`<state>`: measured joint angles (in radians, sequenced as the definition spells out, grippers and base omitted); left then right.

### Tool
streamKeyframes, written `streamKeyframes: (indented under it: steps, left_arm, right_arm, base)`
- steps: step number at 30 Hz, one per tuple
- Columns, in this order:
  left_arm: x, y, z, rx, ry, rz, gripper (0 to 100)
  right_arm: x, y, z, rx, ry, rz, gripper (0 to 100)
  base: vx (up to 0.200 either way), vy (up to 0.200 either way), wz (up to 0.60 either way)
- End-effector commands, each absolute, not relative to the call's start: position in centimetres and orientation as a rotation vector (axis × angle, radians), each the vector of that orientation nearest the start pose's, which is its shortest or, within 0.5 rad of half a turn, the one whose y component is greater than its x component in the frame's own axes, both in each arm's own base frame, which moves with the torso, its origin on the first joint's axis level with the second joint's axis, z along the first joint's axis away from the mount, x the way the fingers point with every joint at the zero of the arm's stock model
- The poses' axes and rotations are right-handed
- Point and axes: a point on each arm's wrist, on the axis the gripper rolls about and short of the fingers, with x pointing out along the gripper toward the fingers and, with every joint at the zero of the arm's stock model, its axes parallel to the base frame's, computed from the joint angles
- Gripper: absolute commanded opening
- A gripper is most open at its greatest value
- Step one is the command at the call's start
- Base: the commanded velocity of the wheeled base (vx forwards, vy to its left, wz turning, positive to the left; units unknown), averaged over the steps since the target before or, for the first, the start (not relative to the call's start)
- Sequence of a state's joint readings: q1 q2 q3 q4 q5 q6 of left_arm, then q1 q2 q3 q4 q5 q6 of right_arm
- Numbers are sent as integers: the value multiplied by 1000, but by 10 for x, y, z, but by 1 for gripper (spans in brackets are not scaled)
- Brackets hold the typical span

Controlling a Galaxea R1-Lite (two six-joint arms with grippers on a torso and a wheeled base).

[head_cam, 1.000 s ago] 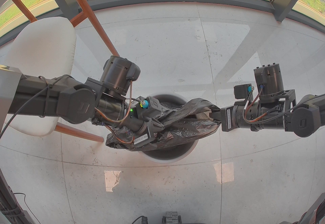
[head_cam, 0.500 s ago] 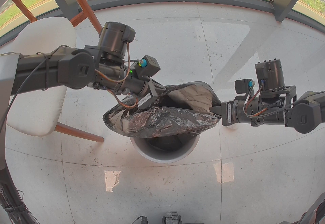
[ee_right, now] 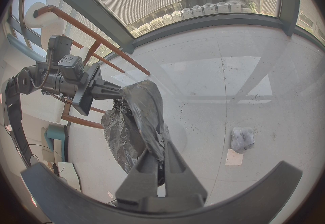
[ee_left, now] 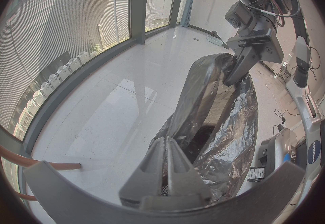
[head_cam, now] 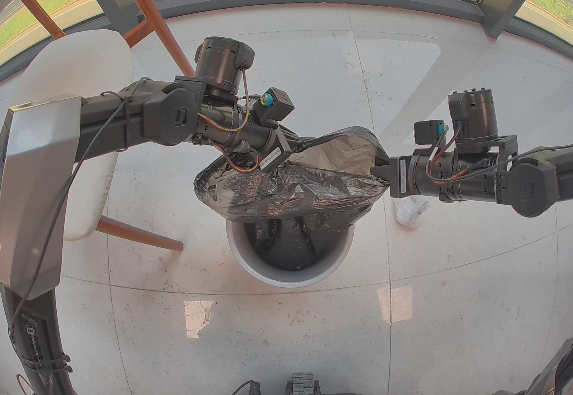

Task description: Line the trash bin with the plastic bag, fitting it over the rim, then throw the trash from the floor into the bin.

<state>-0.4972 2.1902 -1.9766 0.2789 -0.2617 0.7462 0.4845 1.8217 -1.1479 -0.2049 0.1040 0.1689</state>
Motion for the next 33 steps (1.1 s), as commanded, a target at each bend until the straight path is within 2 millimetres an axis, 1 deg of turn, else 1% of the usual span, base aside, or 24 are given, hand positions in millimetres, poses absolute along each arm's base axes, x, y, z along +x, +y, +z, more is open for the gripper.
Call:
streamKeyframes:
  steps: [1,5,9,11,13,15,17,20,21,22,23,25,26,28,33]
  left_arm:
    - [396,-221,229,755,214,-901,100]
    - [393,-220,225,758,252,-917,100]
    - [379,-211,252,757,214,-903,100]
    - [377,-209,259,761,190,-894,100]
    - [372,-202,270,761,167,-878,100]
    - [361,-196,282,760,156,-875,100]
    - [351,-191,283,760,172,-884,100]
    - [330,-182,274,778,230,-915,100]
    - [329,-181,273,779,232,-917,100]
    - [320,-178,258,811,270,-963,100]
    - [317,-176,249,833,279,-1005,100]
    - [314,-174,238,869,278,-1068,100]
    - [312,-171,228,914,271,-1115,100]
    - [313,-165,220,970,271,-1132,100]
    - [317,-168,210,1036,240,-1169,100]
  right_arm:
    - [310,165,192,70,521,534,0]
    - [309,165,190,68,525,534,0]
    - [307,163,185,62,544,530,0]
    - [305,163,183,60,551,531,0]
    - [304,163,181,56,562,531,0]
    - [303,163,179,55,566,531,0]
    - [304,163,180,54,563,530,0]
    - [306,163,183,57,552,530,0]
    - [306,163,183,57,552,530,0]
    - [306,163,183,58,549,530,0]
    - [306,163,183,58,549,530,0]
    - [306,163,183,57,550,530,0]
    - [306,163,183,57,552,530,0]
    - [305,163,183,57,552,530,0]
    - [307,158,182,62,553,517,0]
  base:
    - [0,0,0]
    - [0,0,0]
    - [0,0,0]
    - [0,0,0]
    - [0,0,0]
    - [0,0,0]
    - [0,0,0]
    - [0,0,0]
    - [0,0,0]
    - [0,0,0]
    - [0,0,0]
    - [0,0,0]
    - [0,0,0]
    - [0,0,0]
    - [0,0,0]
